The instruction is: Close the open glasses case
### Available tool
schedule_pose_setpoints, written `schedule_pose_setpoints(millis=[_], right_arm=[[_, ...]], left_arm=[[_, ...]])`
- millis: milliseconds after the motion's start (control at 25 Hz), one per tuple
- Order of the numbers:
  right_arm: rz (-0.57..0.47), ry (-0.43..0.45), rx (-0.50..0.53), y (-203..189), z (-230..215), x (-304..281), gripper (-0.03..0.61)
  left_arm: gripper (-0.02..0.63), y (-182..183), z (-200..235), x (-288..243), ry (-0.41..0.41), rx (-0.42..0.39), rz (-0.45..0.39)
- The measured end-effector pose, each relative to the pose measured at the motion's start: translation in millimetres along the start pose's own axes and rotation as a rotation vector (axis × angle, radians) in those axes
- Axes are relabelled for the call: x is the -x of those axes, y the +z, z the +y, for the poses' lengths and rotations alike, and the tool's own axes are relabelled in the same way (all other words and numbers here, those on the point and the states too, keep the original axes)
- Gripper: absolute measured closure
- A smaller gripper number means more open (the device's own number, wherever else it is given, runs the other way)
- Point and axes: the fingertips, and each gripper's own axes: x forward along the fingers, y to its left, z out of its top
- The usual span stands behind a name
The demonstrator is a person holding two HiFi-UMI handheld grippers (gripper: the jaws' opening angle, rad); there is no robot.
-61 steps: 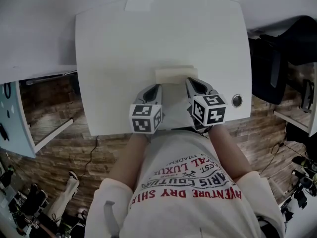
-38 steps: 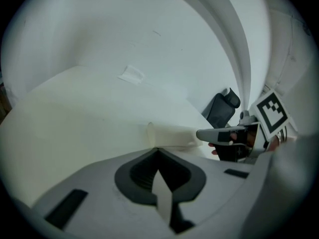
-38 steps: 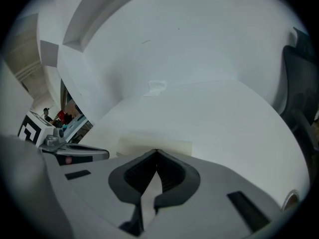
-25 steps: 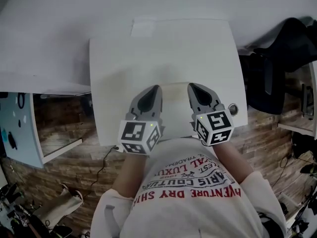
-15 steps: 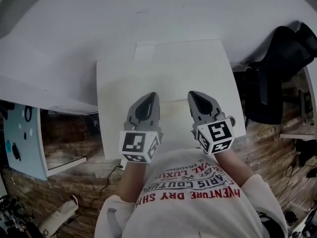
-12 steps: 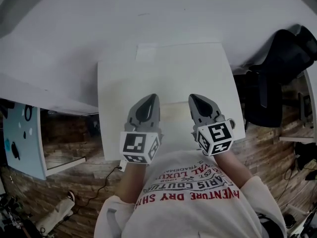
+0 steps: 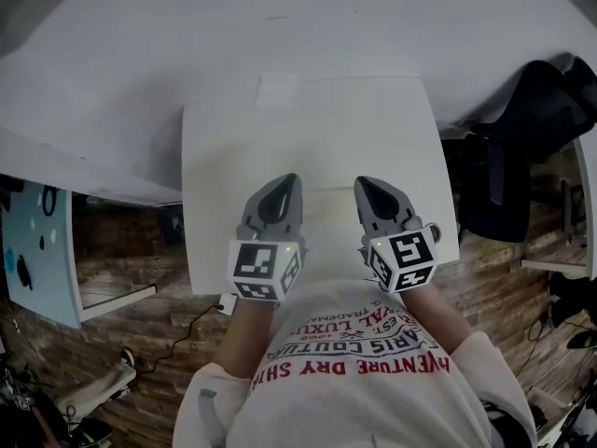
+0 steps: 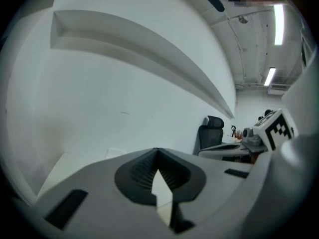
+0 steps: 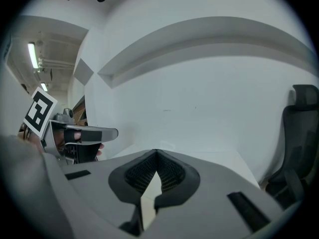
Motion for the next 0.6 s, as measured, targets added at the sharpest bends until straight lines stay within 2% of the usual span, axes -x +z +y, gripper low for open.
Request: schedule_pose_setpoints(millis=[600], right_arm=[[0.032, -0.017, -0.018, -9.7, -9.5, 4.1, 0.566]], left_arm=[[0.615, -8.1, -6.2, -4.0, 0.007, 0.009, 0.018]])
